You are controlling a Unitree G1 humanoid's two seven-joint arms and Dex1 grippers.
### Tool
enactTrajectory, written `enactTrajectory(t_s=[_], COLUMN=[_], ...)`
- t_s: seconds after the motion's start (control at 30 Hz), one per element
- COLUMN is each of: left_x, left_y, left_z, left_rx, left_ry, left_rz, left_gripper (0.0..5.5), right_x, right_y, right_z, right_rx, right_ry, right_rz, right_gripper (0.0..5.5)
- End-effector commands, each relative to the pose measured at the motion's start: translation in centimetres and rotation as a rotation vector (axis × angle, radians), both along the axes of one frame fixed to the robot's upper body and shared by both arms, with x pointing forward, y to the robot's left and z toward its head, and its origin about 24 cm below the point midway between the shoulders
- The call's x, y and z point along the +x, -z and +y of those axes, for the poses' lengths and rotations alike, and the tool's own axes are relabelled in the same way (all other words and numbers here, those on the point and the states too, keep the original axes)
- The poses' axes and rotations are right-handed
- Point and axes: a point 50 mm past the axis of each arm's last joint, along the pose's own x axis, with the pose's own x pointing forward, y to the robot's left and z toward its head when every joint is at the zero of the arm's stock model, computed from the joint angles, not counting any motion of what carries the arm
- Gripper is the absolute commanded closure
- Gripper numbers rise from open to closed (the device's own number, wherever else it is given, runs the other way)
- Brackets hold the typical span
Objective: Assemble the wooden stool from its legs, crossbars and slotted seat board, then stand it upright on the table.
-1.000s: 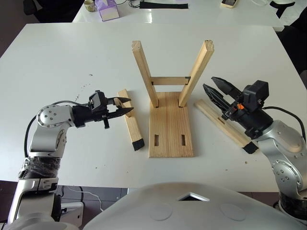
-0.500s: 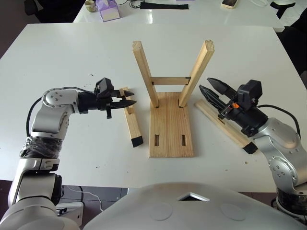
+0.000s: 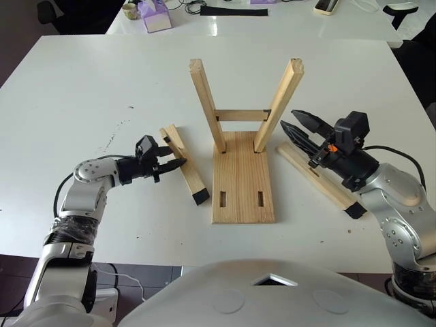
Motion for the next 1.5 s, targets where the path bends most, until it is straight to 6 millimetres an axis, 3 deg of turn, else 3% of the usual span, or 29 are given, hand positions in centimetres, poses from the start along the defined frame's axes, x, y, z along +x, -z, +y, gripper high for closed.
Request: enactTrajectory(t_s=[0.03,0.2,0.37,0.57,0.67,0.8,0.9,1.0,1.07,1.3,1.5], left_x=[-2.1,-2.7,-2.2,-2.1,-1.4,-0.4,0.6,1.0,1.4,1.7,2.4], left_y=[3.4,3.4,1.1,-5.0,-8.7,-12.1,-14.6,-14.9,-13.9,-12.2,-11.9], left_z=[0.3,1.6,3.3,2.3,2.5,2.0,0.0,-2.8,-3.7,-5.1,-5.5], left_rx=[0.108,0.165,0.178,-0.046,-0.183,-0.324,-0.393,-0.409,-0.393,-0.386,-0.368], left_ry=[-0.023,-0.025,-0.018,0.053,-0.006,-0.086,-0.123,-0.101,-0.123,-0.167,-0.212], left_rz=[0.056,0.038,0.012,-0.050,-0.123,-0.217,-0.335,-0.346,-0.330,-0.289,-0.297], left_gripper=[2.58,1.98,1.08,0.89,0.89,0.89,1.44,1.59,1.78,2.98,3.01], right_x=[0.3,0.4,0.2,0.1,0.0,0.1,0.2,0.3,0.5,0.7,0.7], right_y=[0.0,0.2,0.6,0.9,1.0,1.1,1.1,1.2,1.3,1.5,1.7], right_z=[-0.1,-0.3,-0.5,-0.7,-0.8,-0.9,-1.0,-0.8,-0.7,-0.4,-0.2], right_rx=[-0.028,-0.059,-0.075,-0.096,-0.100,-0.107,-0.112,-0.113,-0.115,-0.118,-0.127], right_ry=[-0.016,-0.022,-0.004,0.010,0.016,0.010,0.007,0.003,0.002,0.004,0.010], right_rz=[-0.002,-0.003,-0.005,-0.012,-0.014,-0.018,-0.020,-0.023,-0.025,-0.029,-0.030], right_gripper=[3.93,3.93,3.93,3.93,3.93,3.93,3.93,3.93,3.93,3.93,3.93])
